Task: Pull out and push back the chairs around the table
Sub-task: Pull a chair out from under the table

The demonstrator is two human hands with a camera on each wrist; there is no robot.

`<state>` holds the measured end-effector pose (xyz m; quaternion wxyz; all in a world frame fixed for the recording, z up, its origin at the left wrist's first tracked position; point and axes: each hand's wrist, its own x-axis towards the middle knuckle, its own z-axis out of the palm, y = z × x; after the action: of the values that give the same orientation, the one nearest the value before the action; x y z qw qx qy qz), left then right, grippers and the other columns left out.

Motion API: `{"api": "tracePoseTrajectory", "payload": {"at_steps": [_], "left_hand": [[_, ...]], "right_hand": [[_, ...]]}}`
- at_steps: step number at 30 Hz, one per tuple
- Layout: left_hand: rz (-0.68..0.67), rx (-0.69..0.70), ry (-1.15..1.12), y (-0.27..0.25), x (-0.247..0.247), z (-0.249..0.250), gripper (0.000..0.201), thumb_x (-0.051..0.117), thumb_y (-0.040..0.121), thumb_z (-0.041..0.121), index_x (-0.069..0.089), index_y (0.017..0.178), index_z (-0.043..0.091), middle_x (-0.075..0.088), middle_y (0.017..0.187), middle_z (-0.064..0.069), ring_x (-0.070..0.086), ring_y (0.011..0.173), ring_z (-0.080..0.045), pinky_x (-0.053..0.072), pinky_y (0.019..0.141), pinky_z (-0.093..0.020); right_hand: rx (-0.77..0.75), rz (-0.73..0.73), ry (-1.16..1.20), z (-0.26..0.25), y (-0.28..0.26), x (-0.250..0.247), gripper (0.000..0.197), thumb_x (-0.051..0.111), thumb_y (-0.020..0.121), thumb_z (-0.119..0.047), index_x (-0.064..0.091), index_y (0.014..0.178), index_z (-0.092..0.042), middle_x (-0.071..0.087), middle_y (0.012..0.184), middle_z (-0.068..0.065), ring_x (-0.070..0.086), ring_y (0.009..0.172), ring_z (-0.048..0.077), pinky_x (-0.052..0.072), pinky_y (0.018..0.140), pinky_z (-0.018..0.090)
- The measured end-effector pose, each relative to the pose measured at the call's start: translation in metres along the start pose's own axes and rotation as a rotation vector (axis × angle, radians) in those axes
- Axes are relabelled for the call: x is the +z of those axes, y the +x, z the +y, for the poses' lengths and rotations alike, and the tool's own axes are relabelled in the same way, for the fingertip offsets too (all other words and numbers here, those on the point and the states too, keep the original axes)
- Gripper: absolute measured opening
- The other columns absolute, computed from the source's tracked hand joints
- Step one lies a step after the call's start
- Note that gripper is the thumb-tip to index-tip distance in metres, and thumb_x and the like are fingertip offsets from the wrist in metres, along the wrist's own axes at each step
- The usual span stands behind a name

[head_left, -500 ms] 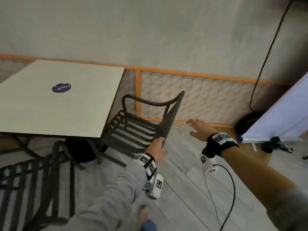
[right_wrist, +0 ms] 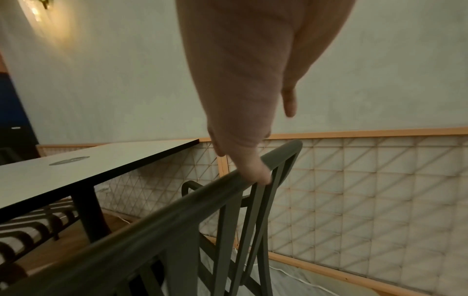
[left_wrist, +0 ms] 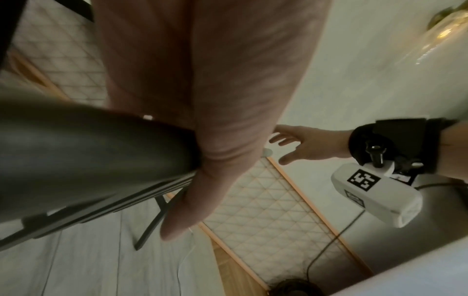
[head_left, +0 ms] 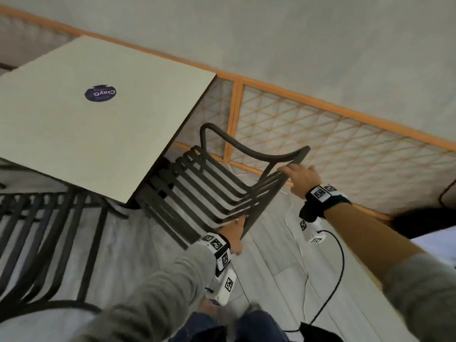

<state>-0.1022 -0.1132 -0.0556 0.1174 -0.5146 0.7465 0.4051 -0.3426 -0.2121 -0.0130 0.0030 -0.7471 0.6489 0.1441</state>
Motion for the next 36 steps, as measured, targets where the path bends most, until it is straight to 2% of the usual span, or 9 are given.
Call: {"api": "tracePoseTrajectory", "payload": {"at_steps": [4, 7, 10, 13, 17, 20, 24, 28, 36], "left_hand": [[-0.012, -0.046, -0.246, 0.004, 0.006, -0.002, 0.097, 0.063, 0.076, 0.000, 0.006, 0.148, 0.029, 0.048, 0.135, -0.019, 0.052, 0.117, -0.035, 0.046, 0.101, -0.041], [0.079, -0.109, -0.394, 0.004, 0.018, 0.001, 0.090, 0.053, 0.075, 0.004, 0.011, 0.144, 0.044, 0.048, 0.136, -0.012, 0.049, 0.122, -0.032, 0.042, 0.106, -0.049], [0.182, -0.172, -0.424, 0.016, 0.035, -0.004, 0.088, 0.049, 0.074, 0.009, 0.015, 0.133, 0.064, 0.052, 0.137, -0.001, 0.049, 0.124, -0.029, 0.035, 0.103, -0.067], [0.225, -0.182, -0.470, 0.026, 0.045, -0.004, 0.094, 0.054, 0.074, 0.007, 0.014, 0.123, 0.076, 0.053, 0.136, 0.002, 0.050, 0.124, -0.025, 0.036, 0.102, -0.067], [0.221, -0.210, -0.508, 0.028, 0.040, 0.037, 0.093, 0.049, 0.071, 0.009, 0.012, 0.119, 0.079, 0.054, 0.134, 0.000, 0.050, 0.123, -0.028, 0.033, 0.101, -0.071], [0.198, -0.248, -0.520, 0.037, 0.035, 0.080, 0.092, 0.042, 0.072, 0.002, 0.014, 0.127, 0.069, 0.052, 0.133, -0.004, 0.049, 0.122, -0.031, 0.029, 0.100, -0.076], [0.195, -0.297, -0.521, 0.052, 0.030, 0.113, 0.089, 0.042, 0.077, -0.002, 0.014, 0.136, 0.057, 0.044, 0.143, -0.002, 0.038, 0.133, -0.028, 0.001, 0.101, -0.082], [0.256, -0.257, -0.587, 0.070, 0.032, 0.108, 0.093, 0.043, 0.074, 0.003, 0.009, 0.128, 0.070, 0.046, 0.141, -0.001, 0.041, 0.131, -0.026, 0.016, 0.104, -0.078], [0.330, -0.368, -0.626, 0.094, -0.003, 0.098, 0.094, 0.048, 0.075, 0.002, 0.012, 0.128, 0.070, 0.050, 0.131, 0.002, 0.043, 0.126, -0.026, 0.012, 0.101, -0.081]], "right_hand": [[-0.001, -0.039, -0.151, 0.035, 0.045, 0.017, 0.057, 0.057, 0.084, -0.016, 0.039, 0.134, -0.039, 0.044, 0.142, 0.004, 0.033, 0.135, 0.030, 0.032, 0.104, 0.054], [-0.094, -0.085, -0.204, 0.063, 0.075, 0.032, 0.051, 0.060, 0.086, -0.030, 0.041, 0.131, -0.042, 0.042, 0.144, 0.002, 0.028, 0.138, 0.028, 0.028, 0.108, 0.054], [-0.233, -0.055, -0.227, 0.087, 0.100, 0.038, 0.032, 0.052, 0.089, -0.042, 0.047, 0.121, -0.046, 0.055, 0.130, -0.003, 0.039, 0.128, 0.025, 0.026, 0.107, 0.053], [-0.376, -0.037, -0.213, 0.105, 0.114, 0.042, 0.019, 0.045, 0.091, -0.042, 0.050, 0.109, -0.047, 0.062, 0.115, -0.007, 0.050, 0.114, 0.022, 0.032, 0.098, 0.047], [-0.470, 0.012, -0.257, 0.135, 0.132, 0.045, 0.023, 0.044, 0.091, -0.044, 0.050, 0.114, -0.047, 0.063, 0.117, -0.005, 0.051, 0.114, 0.025, 0.034, 0.096, 0.046], [-0.492, 0.020, -0.274, 0.161, 0.145, 0.041, 0.021, 0.045, 0.092, -0.038, 0.053, 0.110, -0.046, 0.063, 0.116, -0.003, 0.050, 0.114, 0.025, 0.036, 0.099, 0.046], [-0.496, -0.005, -0.261, 0.180, 0.163, 0.037, 0.018, 0.047, 0.092, -0.034, 0.055, 0.103, -0.045, 0.062, 0.115, -0.002, 0.046, 0.118, 0.028, 0.032, 0.102, 0.049], [-0.502, 0.008, -0.237, 0.178, 0.181, 0.033, 0.020, 0.046, 0.091, -0.027, 0.057, 0.099, -0.043, 0.064, 0.111, -0.001, 0.044, 0.115, 0.032, 0.029, 0.100, 0.051], [-0.489, 0.031, -0.146, 0.151, 0.240, 0.019, 0.026, 0.045, 0.092, -0.014, 0.059, 0.102, -0.034, 0.059, 0.123, 0.006, 0.027, 0.134, 0.042, 0.018, 0.110, 0.059]]}}
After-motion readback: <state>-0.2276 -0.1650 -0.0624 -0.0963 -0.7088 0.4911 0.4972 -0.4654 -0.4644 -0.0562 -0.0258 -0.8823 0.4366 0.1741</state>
